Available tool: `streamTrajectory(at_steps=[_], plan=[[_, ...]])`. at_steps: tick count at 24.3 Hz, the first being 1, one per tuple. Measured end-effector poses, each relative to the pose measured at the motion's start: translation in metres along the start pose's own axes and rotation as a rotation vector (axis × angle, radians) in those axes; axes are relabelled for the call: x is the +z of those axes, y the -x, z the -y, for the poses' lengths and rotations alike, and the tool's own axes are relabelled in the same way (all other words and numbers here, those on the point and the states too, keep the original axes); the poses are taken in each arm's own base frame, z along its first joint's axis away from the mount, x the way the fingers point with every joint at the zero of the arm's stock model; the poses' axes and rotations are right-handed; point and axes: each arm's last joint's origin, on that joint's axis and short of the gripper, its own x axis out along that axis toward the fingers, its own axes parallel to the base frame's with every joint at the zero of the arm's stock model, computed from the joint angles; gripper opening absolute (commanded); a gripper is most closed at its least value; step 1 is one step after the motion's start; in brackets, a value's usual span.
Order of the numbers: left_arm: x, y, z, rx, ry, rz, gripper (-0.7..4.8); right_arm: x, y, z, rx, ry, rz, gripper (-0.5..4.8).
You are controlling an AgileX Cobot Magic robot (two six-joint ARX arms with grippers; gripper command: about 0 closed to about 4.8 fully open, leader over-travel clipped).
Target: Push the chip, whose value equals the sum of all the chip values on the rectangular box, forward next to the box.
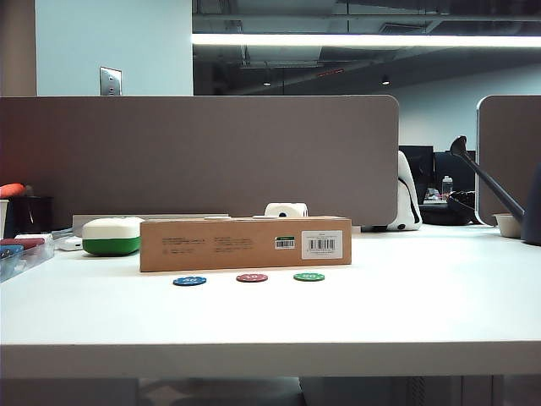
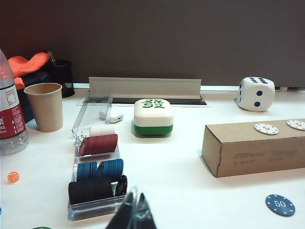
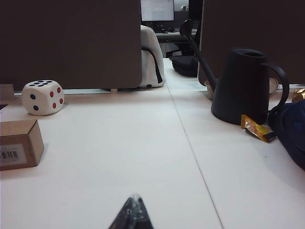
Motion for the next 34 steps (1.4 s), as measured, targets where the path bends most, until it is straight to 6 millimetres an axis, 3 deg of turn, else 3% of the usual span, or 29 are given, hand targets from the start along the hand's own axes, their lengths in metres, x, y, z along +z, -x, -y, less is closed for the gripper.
streamTrajectory(at_steps=[20,29,34], plan=[[0.000,0.000,0.005,-0.046,0.003,-0.013,-0.05,0.000,0.000,0.000,0.010,-0.011,0.000,-0.04],[0.008,-0.002,0.017,-0.174,-0.011,-0.252,-0.05,0.000,0.000,-0.004,0.140,-0.113,-0.010,-0.04],[0.019,-0.028,0.036,-0.287,-0.037,-0.384,-0.05,0.000,0.001,-0.007,0.216,-0.117,-0.016,-0.05]])
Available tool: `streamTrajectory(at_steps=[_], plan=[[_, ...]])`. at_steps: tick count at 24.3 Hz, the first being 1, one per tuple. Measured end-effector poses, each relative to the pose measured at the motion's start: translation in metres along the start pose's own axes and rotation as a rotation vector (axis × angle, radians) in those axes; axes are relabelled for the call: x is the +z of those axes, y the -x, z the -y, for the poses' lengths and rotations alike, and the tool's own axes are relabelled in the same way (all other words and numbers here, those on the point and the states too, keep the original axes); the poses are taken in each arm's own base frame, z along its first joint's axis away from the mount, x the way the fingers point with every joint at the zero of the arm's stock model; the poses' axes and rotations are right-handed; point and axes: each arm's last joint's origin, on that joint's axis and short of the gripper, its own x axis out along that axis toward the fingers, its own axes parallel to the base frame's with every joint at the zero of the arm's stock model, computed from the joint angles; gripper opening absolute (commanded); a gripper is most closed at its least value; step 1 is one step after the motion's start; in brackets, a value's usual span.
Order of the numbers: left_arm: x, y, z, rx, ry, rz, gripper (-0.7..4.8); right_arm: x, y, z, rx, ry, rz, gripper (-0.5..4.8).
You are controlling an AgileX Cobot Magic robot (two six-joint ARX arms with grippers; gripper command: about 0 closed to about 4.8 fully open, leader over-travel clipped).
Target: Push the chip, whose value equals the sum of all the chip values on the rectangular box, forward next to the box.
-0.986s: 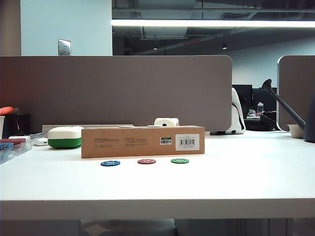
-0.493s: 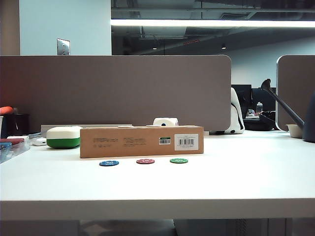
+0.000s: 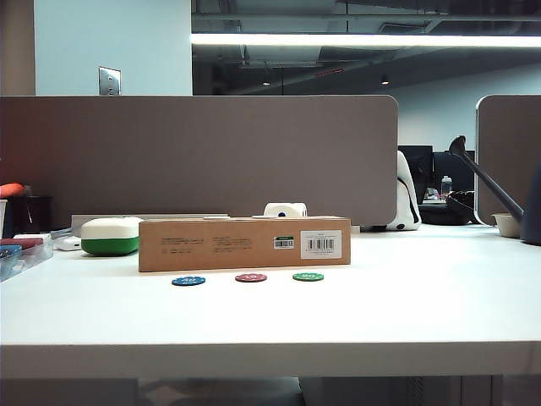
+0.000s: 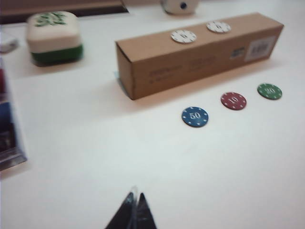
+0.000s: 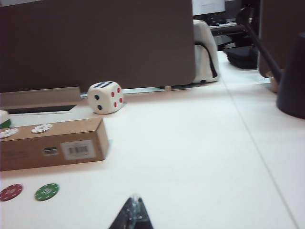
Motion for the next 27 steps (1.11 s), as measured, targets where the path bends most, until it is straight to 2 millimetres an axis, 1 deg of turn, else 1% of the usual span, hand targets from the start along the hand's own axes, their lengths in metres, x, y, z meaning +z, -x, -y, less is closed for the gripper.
streamTrajectory(at_steps=[1,4,5,7,8,10,11,12,14,15,16,18,19,23,25,26,27], plan=[[0.005,-0.010,0.001,-0.006,-0.002,-0.031,-0.05,0.000,0.000,0.000,0.006,-0.004,-0.001,-0.05],[0.013,-0.027,0.001,-0.005,-0.002,-0.114,-0.05,0.000,0.000,0.000,0.006,-0.068,-0.001,-0.05],[0.022,-0.037,0.001,-0.005,-0.002,-0.143,-0.05,0.000,0.000,0.000,0.006,-0.130,-0.002,-0.04],[0.033,-0.047,0.001,-0.005,-0.002,-0.157,-0.05,0.000,0.000,0.000,0.006,-0.216,-0.002,-0.04],[0.048,-0.056,0.001,-0.005,-0.002,-0.162,-0.05,0.000,0.000,0.000,0.006,-0.294,-0.003,-0.04],[0.077,-0.072,0.000,-0.005,-0.002,-0.133,-0.05,-0.001,0.000,0.000,0.003,-0.350,-0.013,-0.04],[0.087,-0.079,0.000,-0.005,-0.002,-0.128,-0.05,-0.002,0.000,0.000,-0.002,-0.363,-0.026,-0.04],[0.104,-0.093,0.000,-0.005,-0.002,-0.118,-0.05,-0.004,0.000,0.000,-0.006,-0.373,-0.040,-0.04],[0.126,-0.112,0.000,-0.008,-0.001,-0.104,-0.05,-0.005,0.000,0.000,0.007,-0.380,-0.059,-0.04],[0.140,-0.125,0.001,-0.017,-0.001,-0.097,-0.05,-0.005,0.000,-0.001,0.032,-0.381,-0.066,-0.04],[0.148,-0.133,0.001,-0.021,0.000,-0.087,-0.05,-0.005,0.000,-0.001,0.041,-0.381,-0.069,-0.04],[0.160,-0.149,0.001,-0.022,0.000,-0.115,-0.05,-0.005,0.000,-0.002,0.071,-0.382,-0.079,-0.04],[0.163,-0.153,0.001,-0.023,0.000,-0.139,-0.05,-0.005,0.000,-0.002,0.074,-0.382,-0.080,-0.04],[0.171,-0.173,0.001,-0.024,0.002,-0.359,-0.05,-0.006,0.000,-0.002,0.084,-0.383,-0.083,-0.04],[0.178,-0.181,0.001,-0.024,0.002,-0.390,-0.05,-0.006,0.000,-0.002,0.085,-0.383,-0.084,-0.04],[0.185,-0.187,0.001,-0.024,0.002,-0.397,-0.05,-0.006,0.000,-0.002,0.087,-0.383,-0.085,-0.04],[0.189,-0.190,0.001,-0.025,0.001,-0.397,-0.05,-0.006,0.000,-0.002,0.087,-0.383,-0.085,-0.04]])
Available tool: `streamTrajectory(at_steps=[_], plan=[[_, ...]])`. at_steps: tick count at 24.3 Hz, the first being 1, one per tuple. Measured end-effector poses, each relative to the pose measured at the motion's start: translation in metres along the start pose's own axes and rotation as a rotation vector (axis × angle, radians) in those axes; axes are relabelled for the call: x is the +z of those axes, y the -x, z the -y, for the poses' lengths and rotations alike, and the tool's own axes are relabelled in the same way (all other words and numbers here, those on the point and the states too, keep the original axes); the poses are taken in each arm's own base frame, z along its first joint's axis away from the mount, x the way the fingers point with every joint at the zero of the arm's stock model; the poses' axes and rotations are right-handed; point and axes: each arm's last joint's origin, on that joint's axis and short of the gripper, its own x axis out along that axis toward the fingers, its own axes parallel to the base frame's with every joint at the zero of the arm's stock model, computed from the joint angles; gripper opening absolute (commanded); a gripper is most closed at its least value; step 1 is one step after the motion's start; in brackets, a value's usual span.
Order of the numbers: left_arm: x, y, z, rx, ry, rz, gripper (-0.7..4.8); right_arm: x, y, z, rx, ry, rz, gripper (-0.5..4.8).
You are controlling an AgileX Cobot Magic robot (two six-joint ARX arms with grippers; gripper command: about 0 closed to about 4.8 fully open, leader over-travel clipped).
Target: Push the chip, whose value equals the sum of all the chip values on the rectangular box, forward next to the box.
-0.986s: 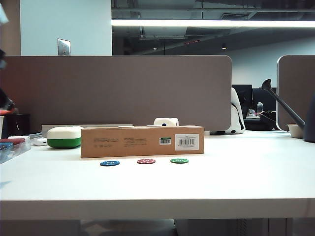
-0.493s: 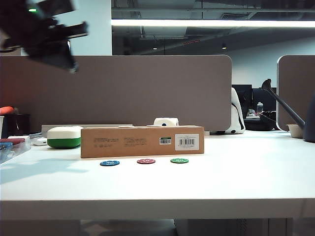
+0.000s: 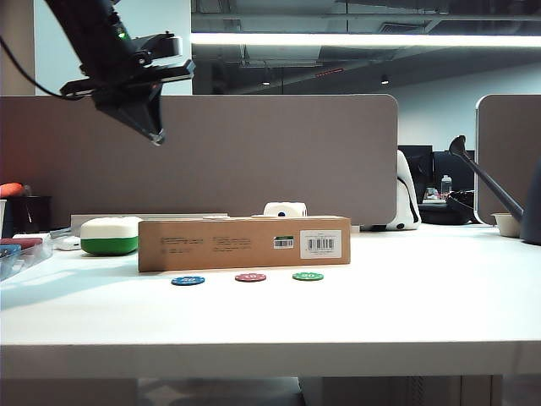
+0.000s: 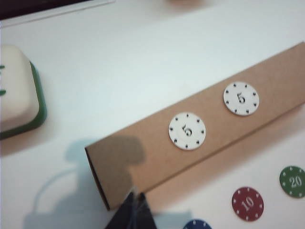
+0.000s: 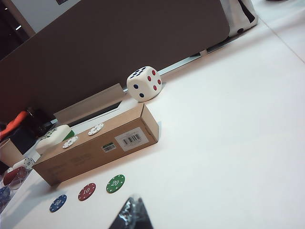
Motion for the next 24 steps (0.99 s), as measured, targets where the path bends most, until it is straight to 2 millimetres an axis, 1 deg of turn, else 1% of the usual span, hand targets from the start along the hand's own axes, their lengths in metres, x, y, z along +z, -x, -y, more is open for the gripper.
streamTrajectory(at_steps=[2,3,6,8,12,16,21,24], plan=[[0.013,-0.007,0.004,-0.006,-0.007,0.012,-0.05,0.000,0.000,0.000,0.000,0.000,0.000,-0.04],[0.021,-0.013,0.008,-0.015,-0.014,0.020,-0.05,0.000,0.000,0.000,0.000,0.000,0.000,-0.05],[0.028,-0.024,0.021,-0.023,-0.036,0.001,-0.05,0.000,0.000,0.000,0.002,0.000,-0.001,-0.04],[0.027,-0.028,0.034,-0.042,-0.058,-0.013,-0.05,0.000,0.000,0.000,0.002,0.000,-0.001,-0.04],[0.021,-0.028,0.053,-0.078,-0.090,-0.060,-0.05,0.000,0.000,0.000,0.002,0.000,-0.002,-0.04],[0.018,-0.029,0.059,-0.089,-0.103,-0.090,-0.05,0.000,0.000,0.000,0.002,0.000,-0.001,-0.04],[0.016,-0.029,0.059,-0.088,-0.104,-0.108,-0.05,0.000,0.000,0.000,0.002,0.000,-0.002,-0.04],[0.009,-0.028,0.059,-0.085,-0.108,-0.185,-0.05,0.000,0.000,0.000,0.002,0.000,-0.002,-0.04]])
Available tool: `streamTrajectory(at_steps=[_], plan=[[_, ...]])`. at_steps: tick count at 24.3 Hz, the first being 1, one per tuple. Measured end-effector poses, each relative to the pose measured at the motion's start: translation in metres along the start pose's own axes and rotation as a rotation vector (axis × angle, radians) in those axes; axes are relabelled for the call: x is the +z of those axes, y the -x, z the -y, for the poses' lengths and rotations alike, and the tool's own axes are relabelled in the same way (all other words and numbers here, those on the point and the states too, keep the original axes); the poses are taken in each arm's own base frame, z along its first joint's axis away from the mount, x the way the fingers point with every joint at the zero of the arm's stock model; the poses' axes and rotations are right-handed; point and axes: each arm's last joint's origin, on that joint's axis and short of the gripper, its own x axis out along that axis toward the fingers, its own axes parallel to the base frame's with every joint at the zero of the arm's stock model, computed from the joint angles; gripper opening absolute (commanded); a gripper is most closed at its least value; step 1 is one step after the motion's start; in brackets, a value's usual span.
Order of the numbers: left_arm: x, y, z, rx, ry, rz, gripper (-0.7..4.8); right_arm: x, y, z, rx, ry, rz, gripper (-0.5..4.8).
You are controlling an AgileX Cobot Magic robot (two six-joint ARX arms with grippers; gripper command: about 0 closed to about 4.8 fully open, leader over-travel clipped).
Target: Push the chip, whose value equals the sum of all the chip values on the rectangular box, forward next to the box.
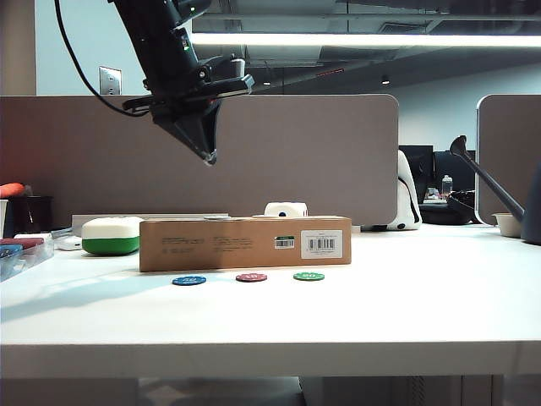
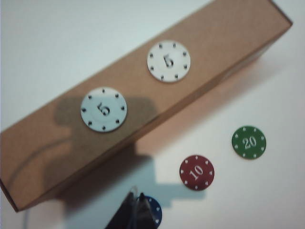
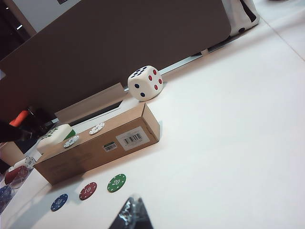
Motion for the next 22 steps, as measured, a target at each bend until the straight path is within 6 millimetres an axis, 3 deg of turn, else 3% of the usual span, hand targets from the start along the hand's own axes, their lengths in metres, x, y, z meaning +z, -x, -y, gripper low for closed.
streamTrajectory(at_steps=[7,14,19,22], plan=[[0.004,0.000,0.000,0.000,0.000,0.048,-0.05,0.000,0.000,0.000,0.000,0.000,0.001,-0.05],[0.011,0.000,0.000,0.001,0.000,0.113,-0.05,0.006,0.001,-0.005,0.072,-0.138,0.022,-0.05],[0.011,0.000,0.000,0.001,0.000,0.121,-0.05,0.036,0.006,-0.023,0.059,-0.159,0.001,-0.06],[0.011,0.000,0.000,0.001,0.000,0.121,-0.05,0.056,-0.002,-0.032,0.033,-0.120,-0.033,-0.06]])
